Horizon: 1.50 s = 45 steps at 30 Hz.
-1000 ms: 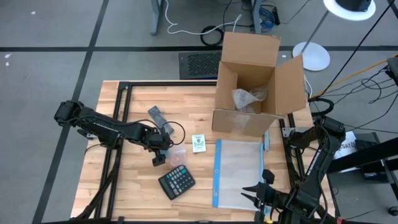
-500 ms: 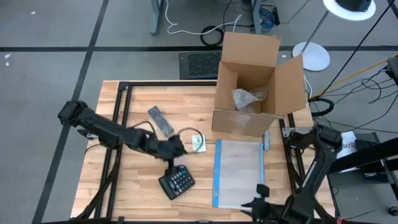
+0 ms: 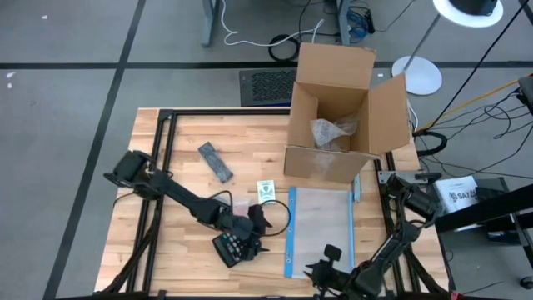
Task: Unpack boxes
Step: Open the transparent zip bag
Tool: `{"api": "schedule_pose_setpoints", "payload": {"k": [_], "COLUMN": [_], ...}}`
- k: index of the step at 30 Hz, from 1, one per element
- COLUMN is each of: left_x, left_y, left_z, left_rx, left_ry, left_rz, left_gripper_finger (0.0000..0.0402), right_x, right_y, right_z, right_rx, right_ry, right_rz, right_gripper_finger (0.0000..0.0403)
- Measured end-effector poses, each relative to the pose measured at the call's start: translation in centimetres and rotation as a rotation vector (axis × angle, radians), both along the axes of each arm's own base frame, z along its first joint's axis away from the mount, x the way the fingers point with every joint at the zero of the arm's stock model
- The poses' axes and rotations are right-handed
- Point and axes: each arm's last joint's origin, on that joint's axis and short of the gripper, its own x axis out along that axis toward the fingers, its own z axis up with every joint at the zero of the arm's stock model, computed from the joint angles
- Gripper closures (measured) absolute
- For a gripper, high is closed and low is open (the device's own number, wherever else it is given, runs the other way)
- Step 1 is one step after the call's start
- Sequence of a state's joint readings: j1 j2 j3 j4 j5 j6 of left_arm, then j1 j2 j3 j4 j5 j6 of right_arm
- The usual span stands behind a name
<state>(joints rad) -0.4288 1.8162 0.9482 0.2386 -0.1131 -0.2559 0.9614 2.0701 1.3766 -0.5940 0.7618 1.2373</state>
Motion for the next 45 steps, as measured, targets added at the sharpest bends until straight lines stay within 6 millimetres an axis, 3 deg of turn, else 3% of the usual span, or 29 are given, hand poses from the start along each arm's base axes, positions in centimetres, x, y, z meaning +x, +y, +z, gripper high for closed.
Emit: {"api": "schedule_pose_setpoints", "payload": {"k": [6, 15, 22, 29, 45], "left_x": [1.7, 4.0, 4.7, 5.0, 5.4], "left_y": [-1.6, -2.7, -2.9, -2.5, -2.1], "left_z": [-0.7, -1.7, -2.0, -2.0, -1.7], "left_rx": [0.017, 0.041, 0.057, 0.060, 0.044], "left_ry": [-0.038, -0.043, -0.049, -0.052, -0.083], "left_rz": [-0.042, -0.090, -0.102, -0.092, -0.071], "left_gripper_finger": [0.0023, 0.0082, 0.0118, 0.0126, 0.0126], "right_x": [0.3, 1.6, 2.5, 2.4, 2.5], "right_y": [0.4, 0.5, -0.1, 0.0, -1.3], "right_z": [-0.1, -0.1, -1.0, -2.1, -2.4], "right_rx": [0.057, 0.020, 0.033, 0.038, -0.074], "right_ry": [0.072, 0.066, 0.117, 0.161, 0.214], "right_rz": [0.074, 0.207, 0.199, 0.214, 0.186], "right_gripper_finger": [0.0328, 0.0324, 0.0278, 0.0240, 0.0300]}}
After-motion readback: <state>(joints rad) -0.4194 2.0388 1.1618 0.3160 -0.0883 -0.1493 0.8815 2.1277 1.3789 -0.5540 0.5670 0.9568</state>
